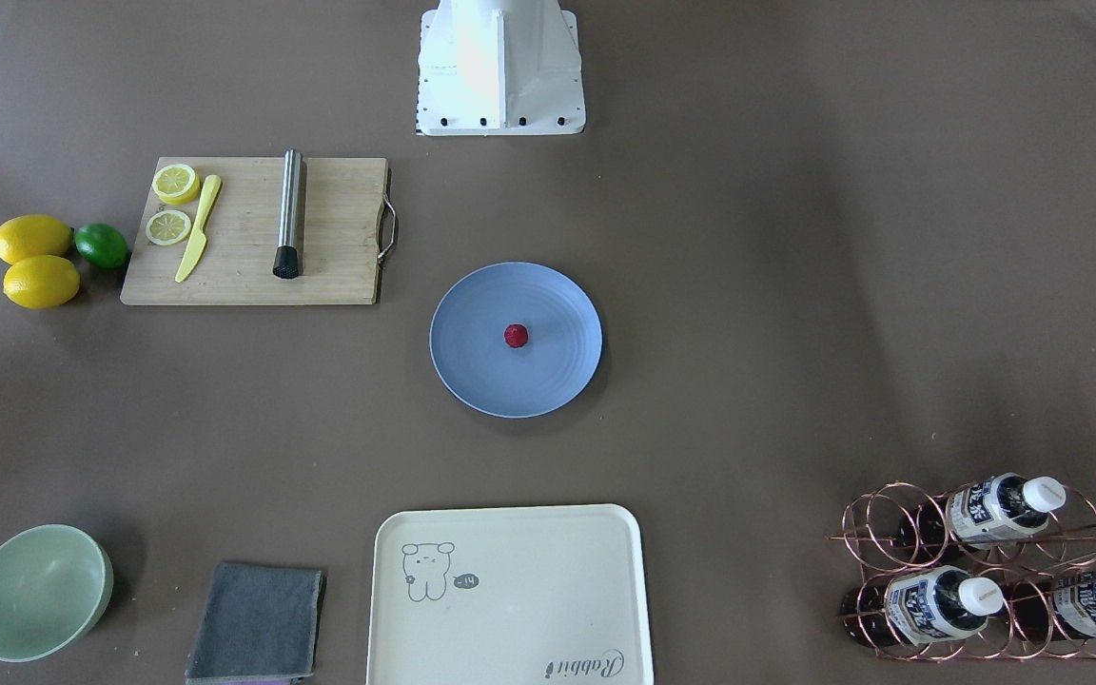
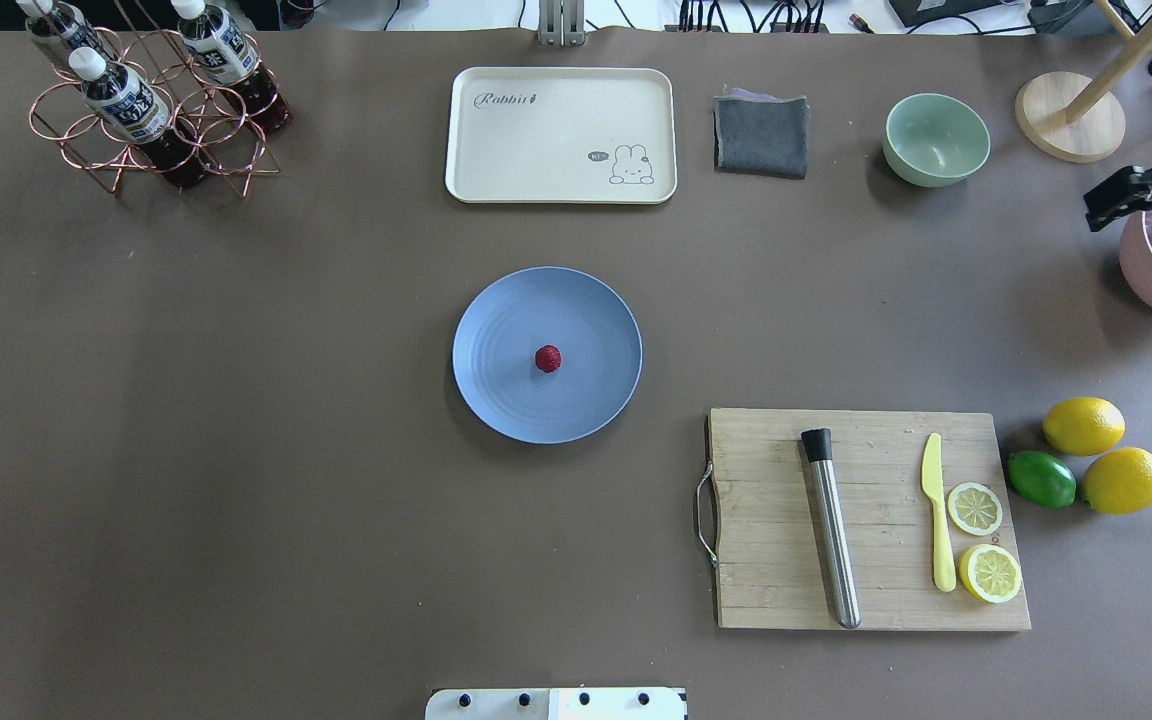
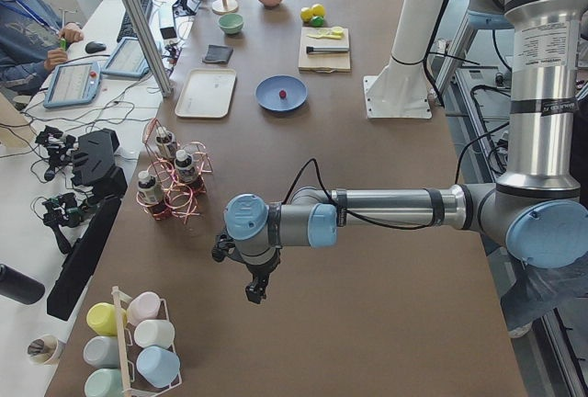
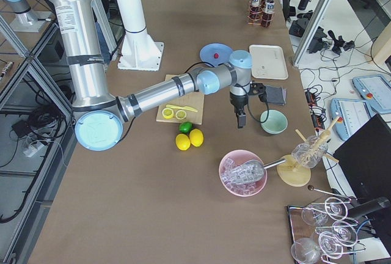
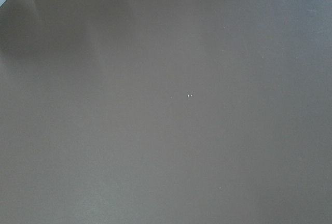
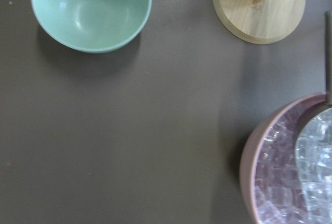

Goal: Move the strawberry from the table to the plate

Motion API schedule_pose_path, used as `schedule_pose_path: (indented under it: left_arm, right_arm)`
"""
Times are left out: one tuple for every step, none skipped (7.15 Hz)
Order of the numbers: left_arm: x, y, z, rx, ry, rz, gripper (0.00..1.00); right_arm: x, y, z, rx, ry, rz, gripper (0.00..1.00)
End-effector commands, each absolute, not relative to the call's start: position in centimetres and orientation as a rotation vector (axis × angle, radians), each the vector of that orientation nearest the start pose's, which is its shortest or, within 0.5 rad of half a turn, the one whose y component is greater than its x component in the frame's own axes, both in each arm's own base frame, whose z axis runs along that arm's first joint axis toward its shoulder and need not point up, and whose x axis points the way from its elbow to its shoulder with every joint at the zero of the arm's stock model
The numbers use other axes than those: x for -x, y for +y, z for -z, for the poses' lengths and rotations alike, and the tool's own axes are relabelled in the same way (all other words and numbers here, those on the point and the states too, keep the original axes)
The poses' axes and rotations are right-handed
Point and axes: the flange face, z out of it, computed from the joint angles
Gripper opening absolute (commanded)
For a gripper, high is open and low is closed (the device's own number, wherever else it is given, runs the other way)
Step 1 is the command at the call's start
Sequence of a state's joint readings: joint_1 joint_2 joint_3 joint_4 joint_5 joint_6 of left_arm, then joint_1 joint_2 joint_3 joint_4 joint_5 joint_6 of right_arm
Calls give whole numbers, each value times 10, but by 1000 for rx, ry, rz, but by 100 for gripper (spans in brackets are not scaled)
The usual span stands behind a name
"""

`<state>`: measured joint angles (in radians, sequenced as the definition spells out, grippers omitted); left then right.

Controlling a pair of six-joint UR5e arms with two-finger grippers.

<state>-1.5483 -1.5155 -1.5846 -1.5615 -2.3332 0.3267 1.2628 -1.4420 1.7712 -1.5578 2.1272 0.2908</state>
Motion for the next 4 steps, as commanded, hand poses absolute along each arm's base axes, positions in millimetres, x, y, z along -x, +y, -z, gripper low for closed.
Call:
schedule_pose_path:
  left_arm:
    - [55,-466,-680,-69,764,-312,98]
    - [54,-466,-681,-67,764,-313,98]
    - [54,-466,-680,-67,764,-313,98]
    - [54,-466,-680,-68,764,-313,98]
  right_arm:
    - [-14,-538,-583,-149,-664,208,99]
    - [-46,-535,-609,-147,-654,218,100]
    - [-69,-530,-632,-135,-652,213,100]
    - [-87,-521,-659,-93,-654,164,100]
